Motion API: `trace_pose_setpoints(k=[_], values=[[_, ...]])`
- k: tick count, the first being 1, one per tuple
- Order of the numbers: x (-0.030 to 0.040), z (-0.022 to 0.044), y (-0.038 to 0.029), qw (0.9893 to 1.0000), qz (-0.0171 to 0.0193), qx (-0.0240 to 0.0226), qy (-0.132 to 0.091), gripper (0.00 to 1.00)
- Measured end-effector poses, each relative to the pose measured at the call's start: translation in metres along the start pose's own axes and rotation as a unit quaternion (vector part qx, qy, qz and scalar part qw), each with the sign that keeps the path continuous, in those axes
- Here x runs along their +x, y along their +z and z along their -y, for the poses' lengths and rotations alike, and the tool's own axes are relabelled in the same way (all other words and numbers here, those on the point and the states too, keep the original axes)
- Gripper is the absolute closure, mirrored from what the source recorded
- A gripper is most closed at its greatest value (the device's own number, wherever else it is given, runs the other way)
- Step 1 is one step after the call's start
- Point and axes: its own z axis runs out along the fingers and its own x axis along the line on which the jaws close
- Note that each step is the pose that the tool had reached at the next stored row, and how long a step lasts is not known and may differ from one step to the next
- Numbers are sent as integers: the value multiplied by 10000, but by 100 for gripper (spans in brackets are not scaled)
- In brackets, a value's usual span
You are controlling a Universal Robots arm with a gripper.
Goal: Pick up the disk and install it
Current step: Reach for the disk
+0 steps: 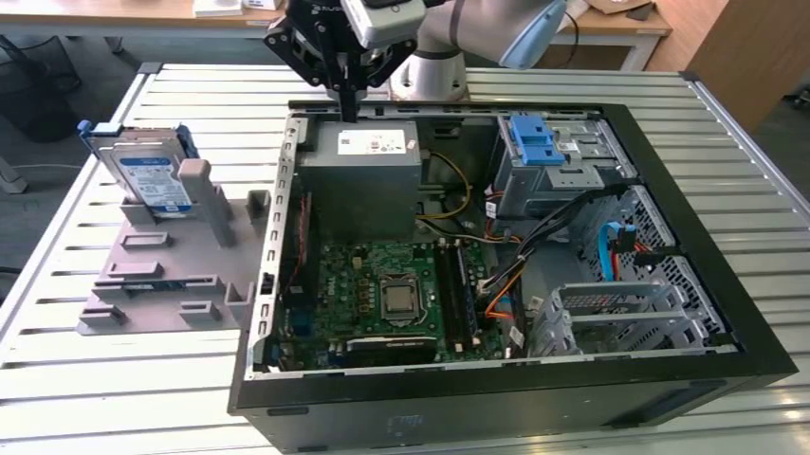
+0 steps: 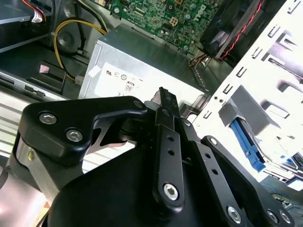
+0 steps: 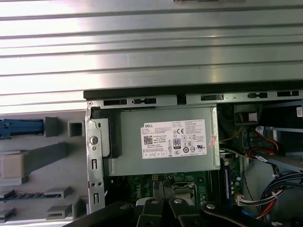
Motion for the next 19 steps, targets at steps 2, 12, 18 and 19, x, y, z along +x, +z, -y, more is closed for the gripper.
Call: trace_pose_setpoints(k=[2,12,18,19], values=[[11,0,0,10000,0,0,0,89],[82,-1,-1,10000,0,0,0,89],[127,-2,-2,10000,0,0,0,89],[135,-2,-2,10000,0,0,0,89]])
